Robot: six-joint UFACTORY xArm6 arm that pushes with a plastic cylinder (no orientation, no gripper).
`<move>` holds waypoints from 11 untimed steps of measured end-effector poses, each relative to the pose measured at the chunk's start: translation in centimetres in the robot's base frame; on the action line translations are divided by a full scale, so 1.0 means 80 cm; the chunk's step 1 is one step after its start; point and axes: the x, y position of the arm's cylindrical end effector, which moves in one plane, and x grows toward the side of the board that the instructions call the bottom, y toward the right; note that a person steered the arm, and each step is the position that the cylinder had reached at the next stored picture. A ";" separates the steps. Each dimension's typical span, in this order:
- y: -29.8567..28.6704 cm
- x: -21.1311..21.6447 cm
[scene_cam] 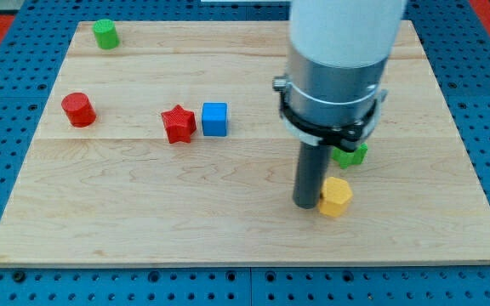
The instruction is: Slide the yellow hexagon towards the center right of the board
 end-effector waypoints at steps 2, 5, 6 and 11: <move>0.041 0.017; 0.047 0.034; 0.068 0.001; 0.146 -0.022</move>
